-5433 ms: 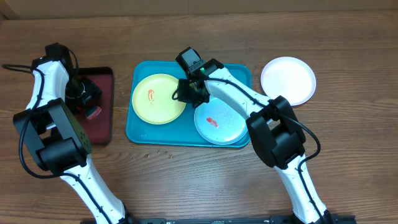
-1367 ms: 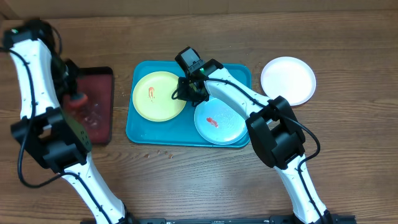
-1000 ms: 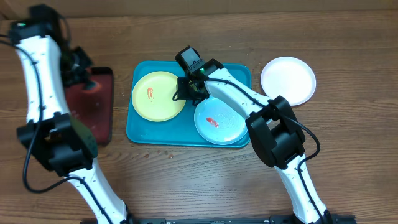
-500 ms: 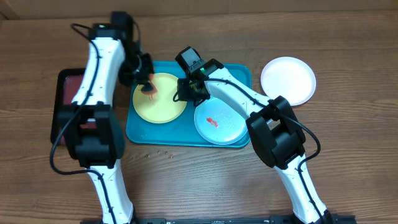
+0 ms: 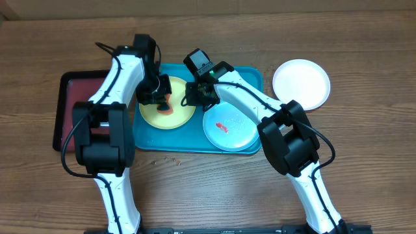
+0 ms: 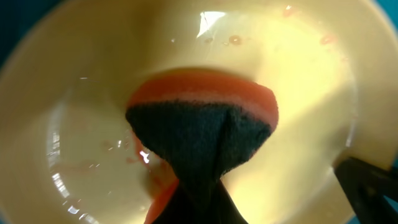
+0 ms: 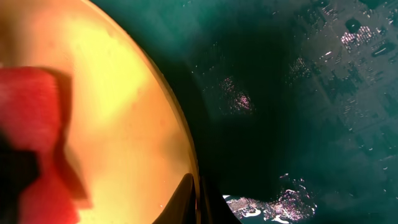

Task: Clean dirty plates on tray and stack at the side
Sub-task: 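Carry the wet sponge onto the yellow plate with the left gripper, then scrub the yellow plate with the sponge while the right gripper holds it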

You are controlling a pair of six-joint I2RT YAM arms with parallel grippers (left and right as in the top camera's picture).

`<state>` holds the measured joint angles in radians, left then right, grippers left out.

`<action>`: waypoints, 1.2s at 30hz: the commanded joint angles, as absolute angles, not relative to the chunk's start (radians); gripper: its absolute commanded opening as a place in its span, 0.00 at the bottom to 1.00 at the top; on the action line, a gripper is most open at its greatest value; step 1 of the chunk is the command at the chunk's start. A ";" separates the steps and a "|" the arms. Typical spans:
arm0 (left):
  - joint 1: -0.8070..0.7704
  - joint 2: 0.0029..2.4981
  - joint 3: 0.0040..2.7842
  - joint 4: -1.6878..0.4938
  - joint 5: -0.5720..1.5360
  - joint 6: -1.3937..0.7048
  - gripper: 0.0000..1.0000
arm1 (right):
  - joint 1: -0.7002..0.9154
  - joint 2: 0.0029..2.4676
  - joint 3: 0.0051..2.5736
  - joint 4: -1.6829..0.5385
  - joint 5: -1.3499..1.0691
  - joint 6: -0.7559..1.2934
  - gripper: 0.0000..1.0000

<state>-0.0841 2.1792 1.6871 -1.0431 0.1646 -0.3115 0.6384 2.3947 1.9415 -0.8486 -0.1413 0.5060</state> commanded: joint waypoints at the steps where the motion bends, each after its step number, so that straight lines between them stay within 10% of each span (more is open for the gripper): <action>1: -0.109 2.179 1.626 -0.984 0.177 -0.322 0.04 | 0.644 2.419 1.917 -0.866 -0.117 0.489 0.04; 21: -0.116 2.178 1.602 -0.947 -0.266 -0.244 0.04 | 0.644 2.419 1.917 -0.867 -0.117 0.489 0.04; 36: -0.124 2.188 1.657 -0.877 0.173 -0.270 0.04 | 0.644 2.419 1.917 -0.859 -0.117 0.489 0.04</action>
<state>-0.1162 2.1674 1.6676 -0.8871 0.0257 -0.2584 0.6384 2.3947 1.9415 -0.8455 -0.1471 0.5045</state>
